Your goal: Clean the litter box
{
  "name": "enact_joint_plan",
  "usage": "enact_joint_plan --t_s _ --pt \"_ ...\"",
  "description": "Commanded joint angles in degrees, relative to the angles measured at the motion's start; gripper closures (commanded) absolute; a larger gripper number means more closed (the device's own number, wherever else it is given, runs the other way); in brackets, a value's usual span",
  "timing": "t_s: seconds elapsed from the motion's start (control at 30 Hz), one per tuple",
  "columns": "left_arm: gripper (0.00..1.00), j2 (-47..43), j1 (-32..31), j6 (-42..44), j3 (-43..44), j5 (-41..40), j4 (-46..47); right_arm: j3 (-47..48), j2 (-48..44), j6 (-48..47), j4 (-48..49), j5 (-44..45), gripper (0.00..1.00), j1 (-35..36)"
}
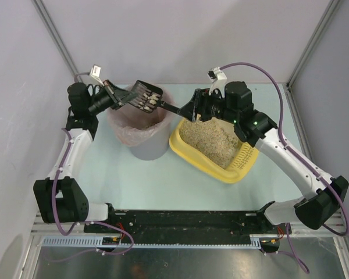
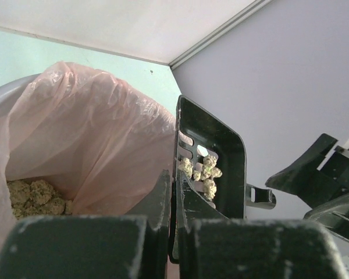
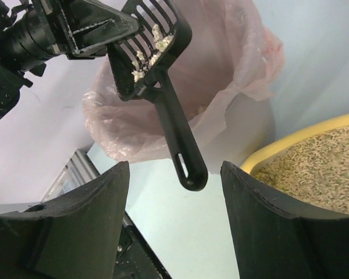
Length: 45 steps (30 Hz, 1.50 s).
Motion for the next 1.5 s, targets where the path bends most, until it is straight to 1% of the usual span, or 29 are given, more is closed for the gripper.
enact_joint_plan --t_s 0.0,0.17,0.27,0.3,0.4,0.43,0.53,0.77,0.87,1.0,1.07,1.1,1.17,1.2,1.23,1.27,1.33,1.37,1.47 --pt "1.00 -3.33 0.23 -2.89 -0.08 1.51 4.66 -2.31 -0.31 6.41 10.75 -3.36 0.32 0.18" --pt "1.00 -4.56 0.75 -4.29 -0.35 1.51 5.71 -3.81 -0.30 8.70 13.05 -2.31 0.34 0.36" --pt "1.00 -5.09 0.84 -4.82 -0.44 1.25 6.24 -5.48 -0.13 11.43 17.18 -3.98 0.34 0.36" --pt "1.00 -5.27 0.84 -5.08 -0.52 1.16 6.33 -5.75 0.05 12.13 20.41 -4.94 0.34 0.62" --pt "1.00 -5.62 0.84 -5.61 -1.05 0.29 7.12 -6.10 0.84 14.76 23.85 -6.09 0.42 1.23" --pt "1.00 -5.62 0.84 -5.87 -1.23 0.28 7.38 -6.28 0.93 15.21 24.74 -6.18 0.44 1.58" --pt "1.00 -5.71 0.84 -6.14 -1.14 0.28 7.73 -6.80 0.93 16.18 26.68 -5.39 0.47 2.03" --pt "1.00 -6.32 0.84 -7.37 -1.49 -0.95 9.05 -7.68 1.45 18.02 28.17 -5.48 0.51 2.55" --pt "1.00 -6.50 0.84 -7.55 -1.58 -0.95 9.40 -8.65 1.02 18.46 29.22 -4.95 0.55 2.55" --pt "1.00 -6.68 0.93 -7.63 -2.37 -1.47 9.76 -9.00 0.93 18.55 29.40 -4.42 0.67 2.55" --pt "1.00 -6.68 0.93 -7.72 -2.54 -1.48 9.93 -9.00 0.93 18.55 29.23 -4.33 0.70 2.64" --pt "1.00 -6.59 0.84 -7.55 -2.63 -1.30 10.02 -9.00 0.93 18.46 29.14 -4.16 0.76 2.64" --pt "1.00 -6.50 0.84 -7.02 -2.63 -0.60 10.02 -9.18 0.84 18.11 28.97 -3.46 0.84 2.73" --pt "0.99 -6.33 0.84 -6.23 -2.72 -0.51 10.02 -9.18 0.75 17.94 28.79 -2.93 0.93 2.82" --pt "0.93 -6.32 0.93 -5.70 -2.81 -0.51 10.02 -9.18 0.75 17.67 28.44 -1.80 0.99 2.82" --pt "0.74 -6.41 0.84 -5.00 -2.90 -0.51 10.02 -9.27 0.66 17.15 28.26 -1.09 1.00 2.90" --pt "0.55 -6.67 0.93 -3.16 -3.25 -0.68 10.02 -9.27 0.49 16.62 27.82 0.84 1.00 3.26" --pt "0.38 -6.59 0.93 -2.54 -3.25 -0.77 9.93 -9.27 0.49 15.92 27.65 1.46 1.00 3.43" --pt "0.18 -6.50 1.01 -0.08 -2.55 -0.86 9.14 -9.27 0.49 13.99 26.77 4.18 1.00 4.05"
